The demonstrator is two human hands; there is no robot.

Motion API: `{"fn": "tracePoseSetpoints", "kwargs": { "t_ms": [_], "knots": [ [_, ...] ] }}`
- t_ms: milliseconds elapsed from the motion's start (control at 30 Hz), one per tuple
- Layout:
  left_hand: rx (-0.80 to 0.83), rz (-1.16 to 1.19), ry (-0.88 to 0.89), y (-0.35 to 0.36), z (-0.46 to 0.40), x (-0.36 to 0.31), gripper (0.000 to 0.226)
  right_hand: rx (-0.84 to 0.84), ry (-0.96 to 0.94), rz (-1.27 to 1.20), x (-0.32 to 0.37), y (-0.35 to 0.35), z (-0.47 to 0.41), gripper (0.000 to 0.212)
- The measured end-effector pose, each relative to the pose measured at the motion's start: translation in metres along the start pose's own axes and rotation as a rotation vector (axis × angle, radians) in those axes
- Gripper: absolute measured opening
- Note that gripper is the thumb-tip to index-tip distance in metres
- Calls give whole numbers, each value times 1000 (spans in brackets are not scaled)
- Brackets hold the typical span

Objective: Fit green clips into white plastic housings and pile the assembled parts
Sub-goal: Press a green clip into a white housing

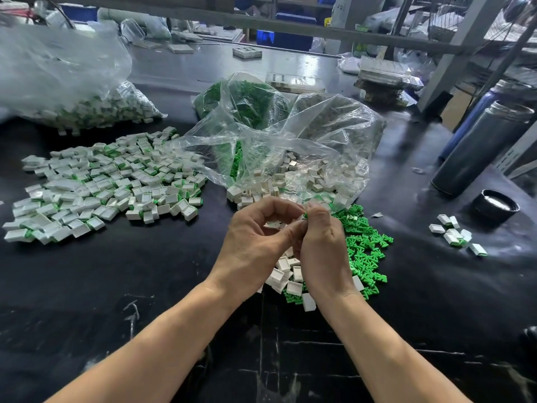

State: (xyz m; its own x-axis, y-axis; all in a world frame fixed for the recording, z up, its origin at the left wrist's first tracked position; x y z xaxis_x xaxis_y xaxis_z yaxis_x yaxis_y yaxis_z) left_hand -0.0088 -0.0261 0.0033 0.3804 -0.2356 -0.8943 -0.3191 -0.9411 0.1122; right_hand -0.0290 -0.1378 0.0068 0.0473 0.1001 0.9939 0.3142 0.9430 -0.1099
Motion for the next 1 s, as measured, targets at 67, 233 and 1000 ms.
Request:
{"fn": "tracePoseSetpoints", "kwargs": {
  "t_ms": [67, 233, 1000],
  "knots": [
    [-12, 14, -11, 1, 0, 2, 9, -39, 24, 10, -4, 0, -3, 50],
    [-41, 21, -52, 0, -2, 6, 7, -72, 82, 51, -10, 2, -8, 46],
    [-55, -4, -47, 0, -2, 8, 8, -75, -31, 43, -3, 4, -9, 55]
  ]
}}
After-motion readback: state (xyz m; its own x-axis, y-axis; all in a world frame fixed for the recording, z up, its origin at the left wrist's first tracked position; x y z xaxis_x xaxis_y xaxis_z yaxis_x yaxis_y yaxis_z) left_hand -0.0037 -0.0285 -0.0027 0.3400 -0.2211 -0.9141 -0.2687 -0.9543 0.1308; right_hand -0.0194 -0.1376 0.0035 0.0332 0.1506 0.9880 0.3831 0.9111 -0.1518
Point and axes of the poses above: each hand's wrist, its own z-axis away from the middle knuckle, its own y-axis out of the palm, x = y × z, the point moved 2 cm from there along -z, towards the middle knuckle, and after that the axes turned 10 degrees about y, right-handed, at the moved point
